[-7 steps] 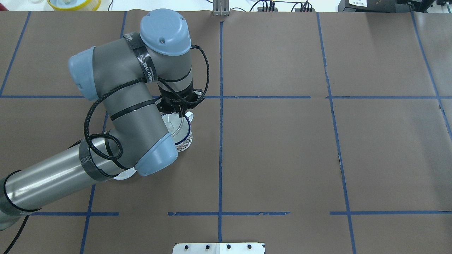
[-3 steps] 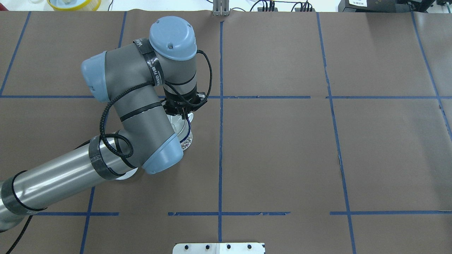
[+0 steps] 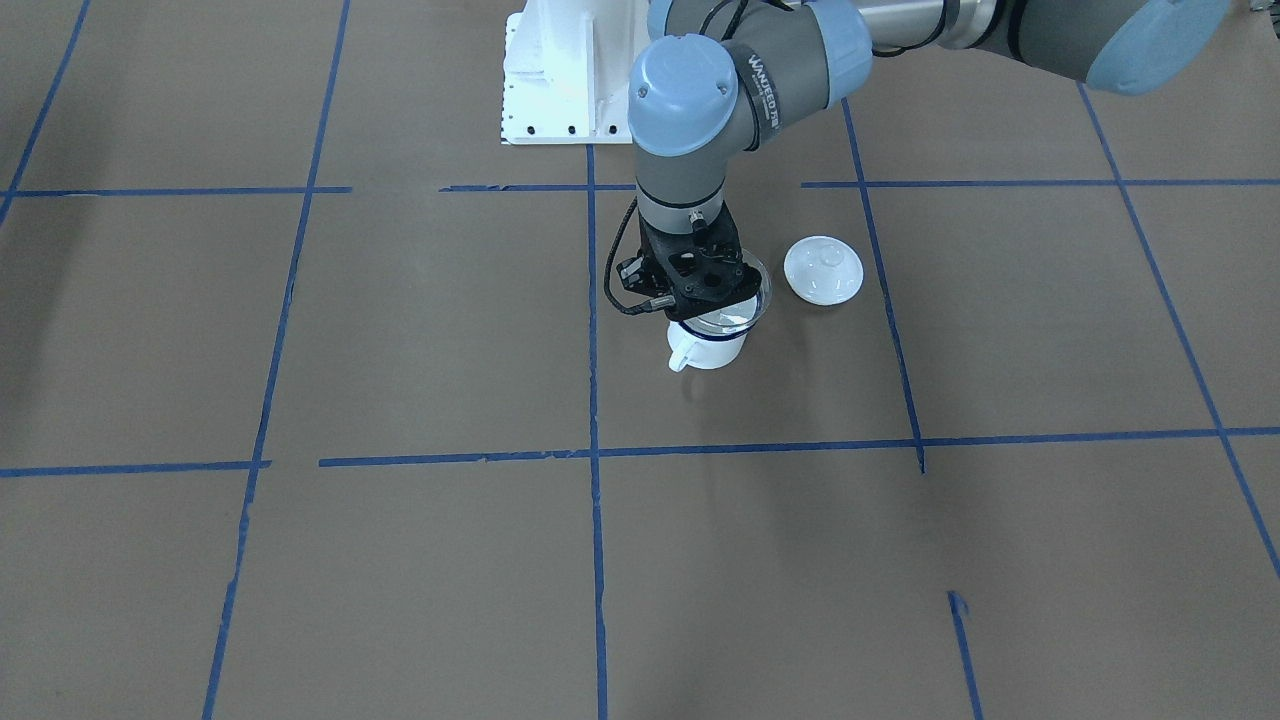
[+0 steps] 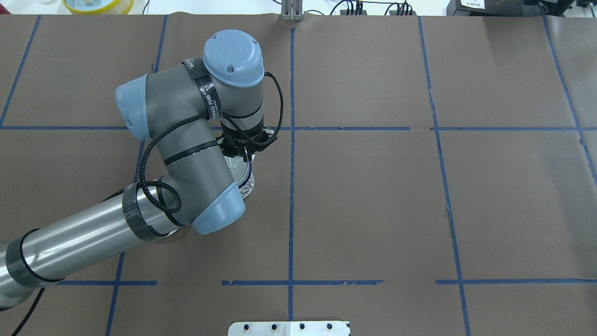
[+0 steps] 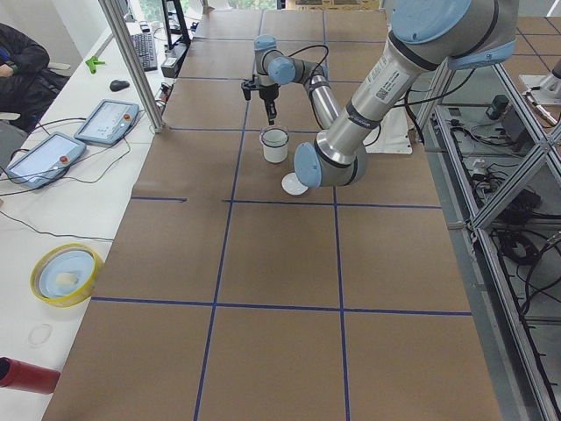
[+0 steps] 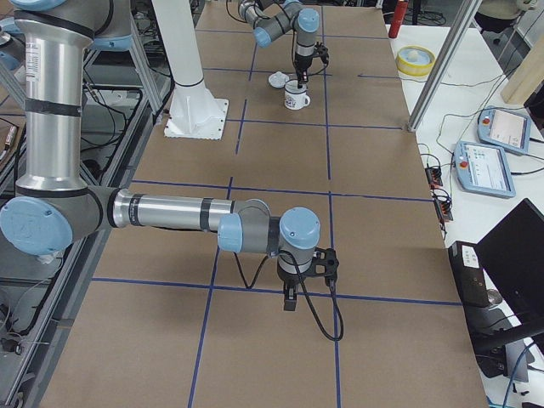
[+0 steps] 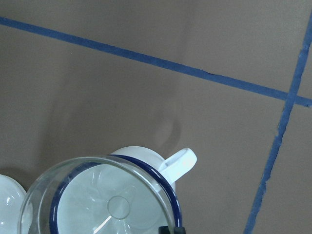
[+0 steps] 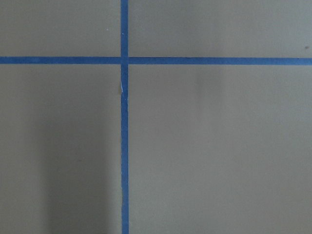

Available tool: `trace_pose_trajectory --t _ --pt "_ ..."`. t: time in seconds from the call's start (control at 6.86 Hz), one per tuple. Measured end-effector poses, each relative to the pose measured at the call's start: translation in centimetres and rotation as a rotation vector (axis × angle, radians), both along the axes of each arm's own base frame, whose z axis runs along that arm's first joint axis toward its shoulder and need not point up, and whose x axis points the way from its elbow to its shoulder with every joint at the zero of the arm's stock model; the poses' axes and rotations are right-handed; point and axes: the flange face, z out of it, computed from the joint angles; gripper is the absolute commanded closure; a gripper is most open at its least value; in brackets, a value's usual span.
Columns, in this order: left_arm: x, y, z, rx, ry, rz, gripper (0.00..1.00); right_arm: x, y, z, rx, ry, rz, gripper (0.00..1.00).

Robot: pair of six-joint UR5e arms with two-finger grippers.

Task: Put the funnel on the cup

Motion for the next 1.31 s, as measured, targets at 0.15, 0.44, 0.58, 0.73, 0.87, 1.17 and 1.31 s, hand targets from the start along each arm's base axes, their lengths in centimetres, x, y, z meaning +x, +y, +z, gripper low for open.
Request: trace_pose_trajectory --t 0.15,0.44,0.58,0.73,0.87,1.17,1.31 --pt "0.3 0.3 0.1 0.001 -0.002 0.003 0.00 0.0 0.0 0.0 0.000 0.000 0.000 0.00" --pt "-0.6 1.0 -0.5 0.033 0.018 0.012 0.00 0.0 0.0 0.0 0.000 0.000 0.000 0.00" --pt "-3.1 1.9 -1.2 0.082 0.054 0.026 0.00 0.0 0.0 0.0 0.000 0.000 0.000 0.00" --pt "-7.1 2.5 -1.5 0.149 0.095 0.034 0.00 0.0 0.0 0.0 0.000 0.000 0.000 0.00" --pt "-12.6 1.9 -1.2 0.238 0.121 0.035 0.00 0.0 0.0 0.0 0.000 0.000 0.000 0.00" --pt "-24.9 -2.9 3.7 0.404 0.071 0.097 0.00 0.0 0.0 0.0 0.000 0.000 0.000 0.00" --pt "-32.2 -5.8 8.5 0.467 0.011 0.159 0.00 0.0 0.0 0.0 0.000 0.000 0.000 0.00"
